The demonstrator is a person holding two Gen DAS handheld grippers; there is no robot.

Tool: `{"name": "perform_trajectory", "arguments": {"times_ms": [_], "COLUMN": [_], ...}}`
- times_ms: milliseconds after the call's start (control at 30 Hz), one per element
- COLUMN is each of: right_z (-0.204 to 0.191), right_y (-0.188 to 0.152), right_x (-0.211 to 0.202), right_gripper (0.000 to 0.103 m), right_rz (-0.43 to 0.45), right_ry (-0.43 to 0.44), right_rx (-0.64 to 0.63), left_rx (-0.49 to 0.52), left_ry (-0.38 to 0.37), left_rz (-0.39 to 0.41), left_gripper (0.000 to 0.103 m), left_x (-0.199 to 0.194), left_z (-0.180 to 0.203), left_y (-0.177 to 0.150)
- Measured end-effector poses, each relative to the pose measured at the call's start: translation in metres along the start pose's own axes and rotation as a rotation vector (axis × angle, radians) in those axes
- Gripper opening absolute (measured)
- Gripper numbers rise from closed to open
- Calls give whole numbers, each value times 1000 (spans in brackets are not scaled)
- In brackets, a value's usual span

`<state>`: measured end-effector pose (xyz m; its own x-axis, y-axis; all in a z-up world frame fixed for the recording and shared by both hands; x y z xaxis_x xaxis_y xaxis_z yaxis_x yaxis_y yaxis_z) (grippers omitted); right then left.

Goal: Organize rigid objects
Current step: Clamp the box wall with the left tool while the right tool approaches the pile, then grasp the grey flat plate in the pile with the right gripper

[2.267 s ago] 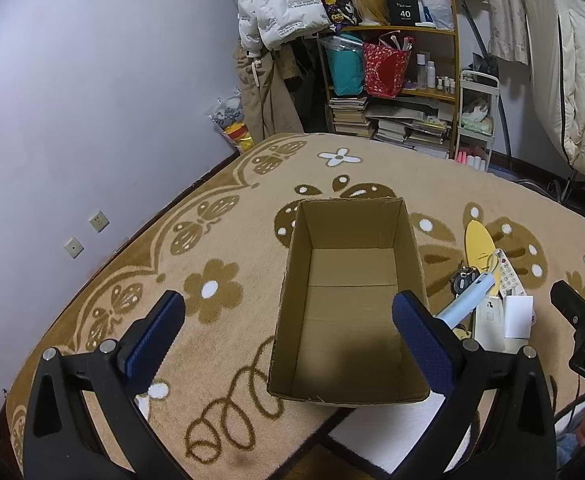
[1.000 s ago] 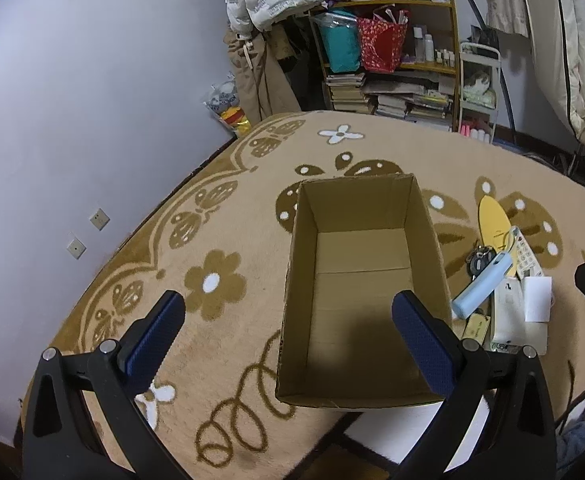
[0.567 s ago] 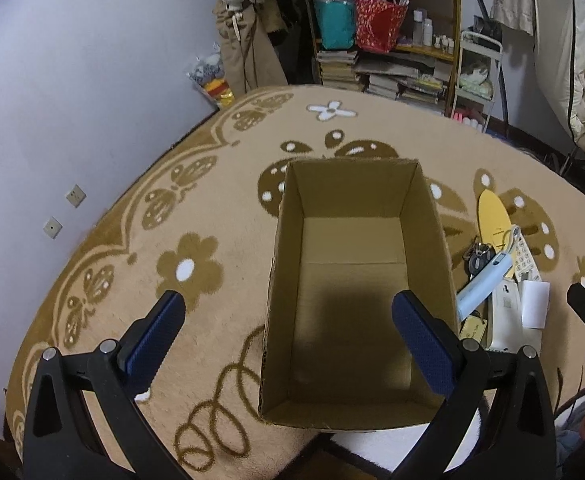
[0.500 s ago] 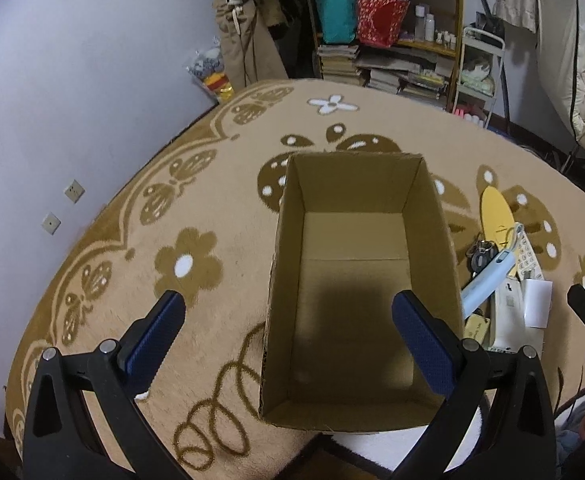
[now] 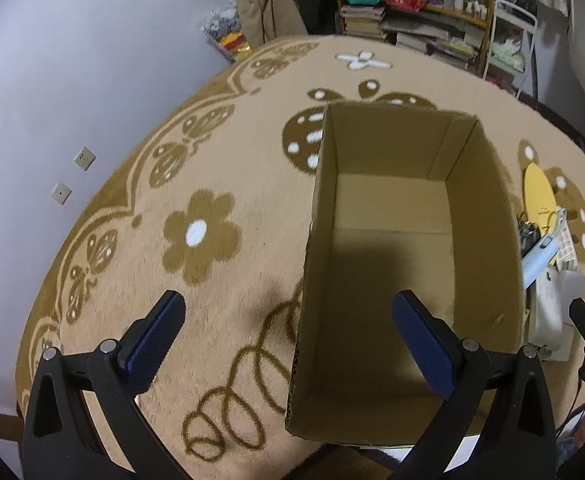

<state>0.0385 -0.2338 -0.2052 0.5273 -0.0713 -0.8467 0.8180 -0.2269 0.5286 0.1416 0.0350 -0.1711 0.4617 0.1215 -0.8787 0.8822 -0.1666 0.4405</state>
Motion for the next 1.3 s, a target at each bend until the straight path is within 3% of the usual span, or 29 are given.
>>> {"name": "perform_trajectory", "arguments": {"times_ms": [167,333,367,500,567,600,667,733,833,933,1000,1300], "right_z": [6,7,5,-7,-14,-17,-19,-17,-20,-20,-20,-22], "right_y": [-9,-11,-10,-12,-14,-16,-18,-21,-24,-26,-26,-24], "right_x": [15,18,18,19,21,23,26,29,31,36,39,45], "right_gripper": [103,103,99,90,83,79,77,76,76,75,65,64], "right_rz": [-56,-62,-65,-72,-84,-95,-106,-117,-132,-149,-154,-154], "right_ry": [66,75,79,93,100,99,86,47,57,52,55,-27], "right_rx": [95,104,97,53,30,18,7,5,4,18,34,47], "left_rx": [-11,-34,-39,-52,-55,-60,-85,-115,-110,-104,-108,-77], "left_ry": [14,36,36,22,20,19,12,-46,-61,-68,-74,-54], "left_rz": [-47,-96,-104,-146,-169,-186,-218,-245,-246,-251,-256,-247], "left_gripper": [96,92,92,78,68,58,47,32,23,20,19,19], "left_x": [11,21,23,31,36,39,45,49,48,49,48,51], "left_z": [-3,-10,-12,-12,-13,-13,-16,-13,-8,-3,-3,0], "left_y": [-6,-12,-13,-20,-23,-26,-31,-35,-36,-36,-38,-38]}}
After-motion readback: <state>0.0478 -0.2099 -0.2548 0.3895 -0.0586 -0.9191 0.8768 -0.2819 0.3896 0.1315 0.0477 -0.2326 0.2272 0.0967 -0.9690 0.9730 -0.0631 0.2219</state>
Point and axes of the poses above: each gripper's, at about its wrist camera, not at the fingertips, and x roughly the way its jaws point, z to its right, y to its top, the point moved 9 cm from there along x, roughly the way its jaws point, and after that the axes turned 4 degrees about -x, right-handed, at the moved point
